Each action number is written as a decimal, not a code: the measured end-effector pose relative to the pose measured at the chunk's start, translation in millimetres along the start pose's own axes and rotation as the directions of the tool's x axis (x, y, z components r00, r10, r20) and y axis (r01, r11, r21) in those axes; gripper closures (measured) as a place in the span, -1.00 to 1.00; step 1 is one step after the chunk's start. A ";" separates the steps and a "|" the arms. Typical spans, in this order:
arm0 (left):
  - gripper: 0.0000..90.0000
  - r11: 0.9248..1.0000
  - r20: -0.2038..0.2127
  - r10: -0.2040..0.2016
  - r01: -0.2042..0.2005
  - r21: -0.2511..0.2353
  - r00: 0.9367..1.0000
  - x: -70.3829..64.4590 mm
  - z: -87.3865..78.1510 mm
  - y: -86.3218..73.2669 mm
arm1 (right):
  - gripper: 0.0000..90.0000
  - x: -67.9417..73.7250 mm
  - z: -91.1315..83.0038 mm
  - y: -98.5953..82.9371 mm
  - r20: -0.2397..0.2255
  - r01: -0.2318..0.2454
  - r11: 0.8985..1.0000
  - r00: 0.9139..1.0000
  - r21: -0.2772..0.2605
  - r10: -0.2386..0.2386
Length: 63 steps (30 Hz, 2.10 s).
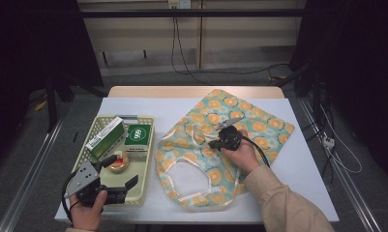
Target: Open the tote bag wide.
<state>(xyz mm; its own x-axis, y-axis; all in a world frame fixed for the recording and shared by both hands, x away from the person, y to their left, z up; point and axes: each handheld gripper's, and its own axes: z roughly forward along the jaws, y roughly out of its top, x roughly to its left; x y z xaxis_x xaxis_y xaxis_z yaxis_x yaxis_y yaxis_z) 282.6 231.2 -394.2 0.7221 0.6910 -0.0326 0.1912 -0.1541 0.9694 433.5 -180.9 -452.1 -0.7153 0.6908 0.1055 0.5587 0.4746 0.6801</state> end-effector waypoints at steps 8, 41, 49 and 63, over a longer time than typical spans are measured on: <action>-0.91 1.000 -0.001 0.001 -0.001 -0.002 1.000 0.5 -0.8 0.3 | 1.00 16.9 -23.2 16.7 -0.096 0.003 0.998 0.995 -0.055 -0.008; -0.91 1.000 0.003 -0.001 0.001 0.003 1.000 0.3 0.2 -0.9 | 0.48 -16.8 -6.3 -11.2 0.047 -0.044 0.998 0.998 -0.034 0.046; -0.91 1.000 0.004 -0.001 0.001 0.005 1.000 -0.4 0.5 -0.8 | -0.27 -5.1 -4.4 -13.3 0.045 -0.006 1.000 0.999 -0.020 0.007; -0.91 1.000 0.006 0.002 -0.002 0.005 1.000 -0.5 0.5 -0.4 | -0.43 -13.0 -1.4 -14.7 0.129 -0.006 1.000 0.992 -0.022 0.009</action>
<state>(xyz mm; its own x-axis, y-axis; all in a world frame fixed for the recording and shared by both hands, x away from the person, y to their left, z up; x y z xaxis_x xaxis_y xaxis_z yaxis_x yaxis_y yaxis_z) 282.5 230.5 -394.7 0.7262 0.6867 -0.0320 0.1929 -0.1589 0.9683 434.0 -197.6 -462.5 -0.6504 0.7594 0.0175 0.5539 0.4584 0.6950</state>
